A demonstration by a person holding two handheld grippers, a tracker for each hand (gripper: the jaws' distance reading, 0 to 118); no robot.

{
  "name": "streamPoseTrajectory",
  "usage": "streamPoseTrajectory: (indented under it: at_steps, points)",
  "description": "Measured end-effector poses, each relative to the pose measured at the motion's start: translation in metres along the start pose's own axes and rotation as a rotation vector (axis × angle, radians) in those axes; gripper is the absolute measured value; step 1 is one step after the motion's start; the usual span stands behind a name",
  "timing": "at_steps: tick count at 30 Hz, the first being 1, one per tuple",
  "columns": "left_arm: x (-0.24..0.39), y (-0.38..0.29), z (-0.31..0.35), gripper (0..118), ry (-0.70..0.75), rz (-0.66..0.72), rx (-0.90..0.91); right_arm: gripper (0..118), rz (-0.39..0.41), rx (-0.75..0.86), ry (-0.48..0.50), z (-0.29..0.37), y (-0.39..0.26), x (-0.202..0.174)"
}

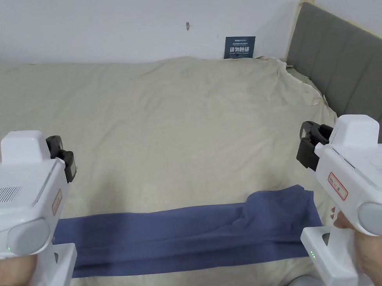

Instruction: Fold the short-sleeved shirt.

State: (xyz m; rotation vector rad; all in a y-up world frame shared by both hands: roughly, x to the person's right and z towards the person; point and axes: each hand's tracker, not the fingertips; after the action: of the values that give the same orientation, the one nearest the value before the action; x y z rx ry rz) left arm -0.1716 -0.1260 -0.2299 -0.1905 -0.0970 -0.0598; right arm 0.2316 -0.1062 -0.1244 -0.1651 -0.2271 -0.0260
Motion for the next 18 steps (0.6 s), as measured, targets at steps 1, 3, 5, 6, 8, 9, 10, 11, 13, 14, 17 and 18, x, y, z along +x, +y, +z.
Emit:
streamPoseTrajectory:
  at_steps: [1,3,5,6,8,9,10,11,13,14,17,18]
  points:
    - [0.000,0.000,0.000,0,-0.006,0.010,-0.004,0,-0.001,-0.003,0.002,0.001,0.000,-0.002]
    - [0.000,-0.001,-0.001,0,-0.014,0.009,-0.017,0,0.000,-0.011,0.005,0.001,0.000,-0.003]
    - [-0.001,-0.002,-0.002,0,-0.022,0.001,-0.027,0,0.006,-0.016,0.007,0.000,0.000,-0.005]
    - [-0.001,-0.001,-0.002,0,-0.028,0.002,-0.035,0,0.007,-0.020,0.010,0.000,0.000,-0.005]
    - [-0.011,0.001,-0.007,0,-0.093,0.071,-0.095,0,0.009,-0.026,0.014,0.000,-0.001,-0.005]
    - [-0.020,0.003,-0.013,2,-0.151,0.153,-0.152,0,0.013,-0.031,0.016,0.000,-0.001,-0.006]
    - [-0.028,0.005,-0.017,17,-0.206,0.242,-0.193,0,0.018,-0.040,0.019,-0.001,-0.001,-0.007]
    - [-0.036,0.003,-0.021,36,-0.226,0.300,-0.209,0,0.022,-0.048,0.023,-0.002,-0.002,-0.007]
    - [-0.052,-0.002,-0.034,101,-0.247,0.328,-0.293,0,0.036,-0.062,0.023,-0.003,-0.004,-0.008]
    - [-0.058,-0.005,-0.040,118,-0.265,0.337,-0.329,0,0.041,-0.067,0.022,-0.004,-0.005,-0.008]
    - [-0.084,-0.019,-0.053,118,-0.401,0.358,-0.429,0,0.042,-0.084,0.018,-0.008,-0.009,-0.006]
    - [-0.092,-0.024,-0.059,118,-0.434,0.403,-0.503,0,0.041,-0.089,0.016,-0.009,-0.010,-0.006]
